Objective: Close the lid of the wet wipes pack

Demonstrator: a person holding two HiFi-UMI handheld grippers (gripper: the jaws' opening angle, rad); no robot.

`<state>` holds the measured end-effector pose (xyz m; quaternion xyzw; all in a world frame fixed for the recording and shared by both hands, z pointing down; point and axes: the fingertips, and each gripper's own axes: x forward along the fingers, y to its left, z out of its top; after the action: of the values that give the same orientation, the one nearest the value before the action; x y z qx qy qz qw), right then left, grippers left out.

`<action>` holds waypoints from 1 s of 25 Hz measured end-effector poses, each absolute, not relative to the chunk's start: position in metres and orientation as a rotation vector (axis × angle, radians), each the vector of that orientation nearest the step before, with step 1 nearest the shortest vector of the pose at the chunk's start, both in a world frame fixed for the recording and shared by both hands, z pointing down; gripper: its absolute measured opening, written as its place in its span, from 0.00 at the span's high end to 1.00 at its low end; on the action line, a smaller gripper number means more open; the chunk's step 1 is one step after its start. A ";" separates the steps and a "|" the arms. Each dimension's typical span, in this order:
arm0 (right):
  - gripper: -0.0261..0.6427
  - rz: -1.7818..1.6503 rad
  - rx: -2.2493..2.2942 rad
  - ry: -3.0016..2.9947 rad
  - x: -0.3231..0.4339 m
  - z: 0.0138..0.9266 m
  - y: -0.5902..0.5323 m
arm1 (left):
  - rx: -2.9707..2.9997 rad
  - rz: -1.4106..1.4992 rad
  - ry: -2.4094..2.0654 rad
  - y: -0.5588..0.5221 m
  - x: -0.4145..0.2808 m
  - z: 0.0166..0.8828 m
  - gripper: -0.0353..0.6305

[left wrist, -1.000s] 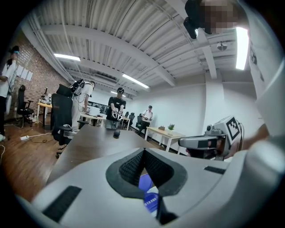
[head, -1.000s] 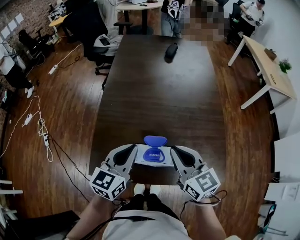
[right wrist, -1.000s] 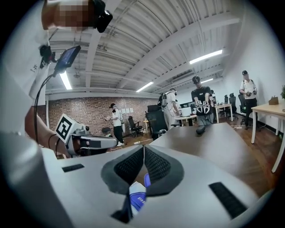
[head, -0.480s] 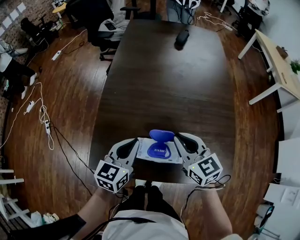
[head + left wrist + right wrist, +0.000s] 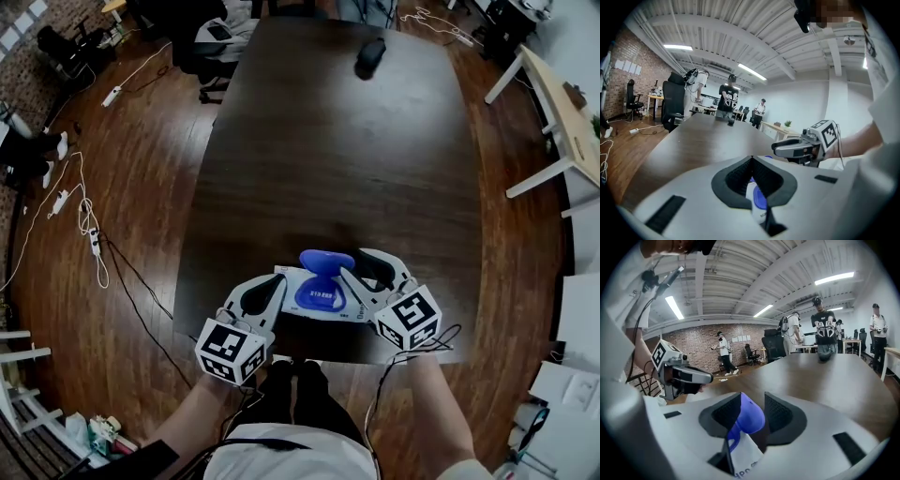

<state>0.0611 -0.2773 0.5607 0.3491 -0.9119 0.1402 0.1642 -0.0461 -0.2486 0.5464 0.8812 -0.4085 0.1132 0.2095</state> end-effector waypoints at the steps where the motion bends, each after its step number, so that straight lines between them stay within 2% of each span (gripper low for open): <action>1: 0.74 0.405 0.979 -2.595 0.060 0.565 -0.279 | 2.449 0.315 -1.137 -0.249 -0.046 0.547 0.94; 4: 0.69 0.425 0.931 -2.574 0.056 0.579 -0.282 | 2.448 0.323 -1.141 -0.250 -0.046 0.550 0.94; 11: 0.69 0.446 0.856 -2.567 0.048 0.599 -0.282 | 2.439 0.331 -1.158 -0.248 -0.048 0.551 0.94; 25: 0.69 0.472 0.820 -2.594 0.036 0.582 -0.248 | 2.447 0.292 -1.168 -0.245 -0.049 0.541 0.94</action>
<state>0.0363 -0.2482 0.5820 0.2915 -0.9226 0.1680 0.1889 -0.0490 -0.2450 0.5412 0.8781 -0.4191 0.1047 0.2056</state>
